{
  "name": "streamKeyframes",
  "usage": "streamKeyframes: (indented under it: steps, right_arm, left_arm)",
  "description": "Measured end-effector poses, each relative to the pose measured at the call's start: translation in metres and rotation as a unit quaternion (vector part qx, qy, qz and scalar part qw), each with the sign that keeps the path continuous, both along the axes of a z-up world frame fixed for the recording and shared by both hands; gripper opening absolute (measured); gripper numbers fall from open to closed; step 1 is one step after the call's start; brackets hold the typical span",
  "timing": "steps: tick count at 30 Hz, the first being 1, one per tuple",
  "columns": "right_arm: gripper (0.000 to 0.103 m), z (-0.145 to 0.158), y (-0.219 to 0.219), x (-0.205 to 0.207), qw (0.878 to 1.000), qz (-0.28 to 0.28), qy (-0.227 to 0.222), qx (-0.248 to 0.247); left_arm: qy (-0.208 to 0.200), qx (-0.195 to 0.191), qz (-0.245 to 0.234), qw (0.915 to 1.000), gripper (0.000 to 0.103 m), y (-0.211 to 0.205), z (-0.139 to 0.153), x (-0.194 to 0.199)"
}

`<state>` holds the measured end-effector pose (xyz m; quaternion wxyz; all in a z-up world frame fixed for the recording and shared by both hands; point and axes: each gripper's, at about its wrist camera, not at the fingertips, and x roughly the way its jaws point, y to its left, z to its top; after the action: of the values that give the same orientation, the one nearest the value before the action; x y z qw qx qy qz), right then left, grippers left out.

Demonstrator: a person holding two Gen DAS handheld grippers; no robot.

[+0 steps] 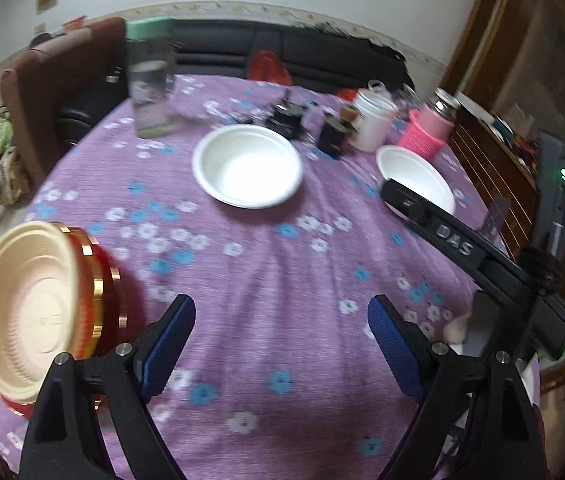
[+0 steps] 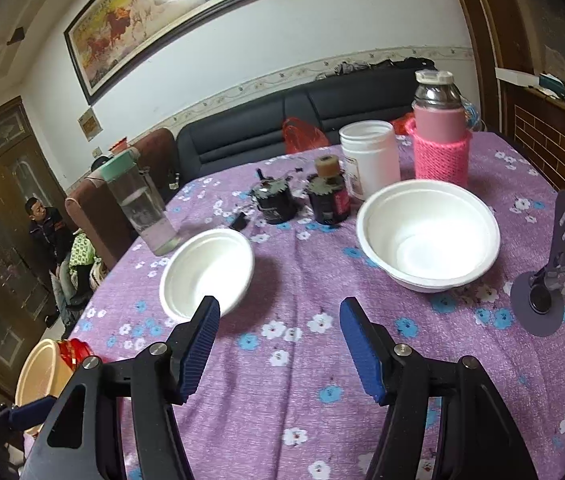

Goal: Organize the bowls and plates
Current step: 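Move both grippers to the white paper bowl, then grasp the white paper bowl rim with both grippers and lift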

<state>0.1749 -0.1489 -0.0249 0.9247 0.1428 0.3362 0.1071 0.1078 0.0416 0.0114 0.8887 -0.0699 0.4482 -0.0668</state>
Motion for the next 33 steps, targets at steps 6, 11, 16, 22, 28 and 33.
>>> streamKeyframes:
  steps: [6,11,16,22,28,33]
  right_arm:
    - [0.067,-0.011,-0.010,0.010,1.000,-0.014,0.016,0.003]
    - [0.067,-0.021,-0.006,0.027,0.999,-0.018,0.034,0.010]
    - [0.067,-0.030,0.007,0.056,0.998,-0.016,0.054,0.031]
    - [0.067,-0.042,0.023,0.093,0.993,-0.011,0.083,0.077]
    - [0.067,-0.062,0.039,0.112,0.991,0.000,0.099,0.093]
    - [0.067,-0.072,0.048,0.122,0.991,0.018,0.105,0.076]
  left_arm:
    - [0.023,0.005,-0.011,0.9997,0.087,-0.008,-0.013,0.016]
    - [0.031,0.001,0.023,0.9993,0.087,0.012,-0.016,0.041]
    - [0.038,-0.015,0.094,0.9947,0.087,0.052,-0.018,0.084]
    - [0.061,-0.066,0.174,0.9807,0.087,0.093,-0.033,0.127]
    - [0.095,-0.074,0.200,0.9724,0.087,0.092,-0.057,0.159]
    - [0.105,-0.080,0.233,0.9635,0.086,0.095,-0.075,0.182]
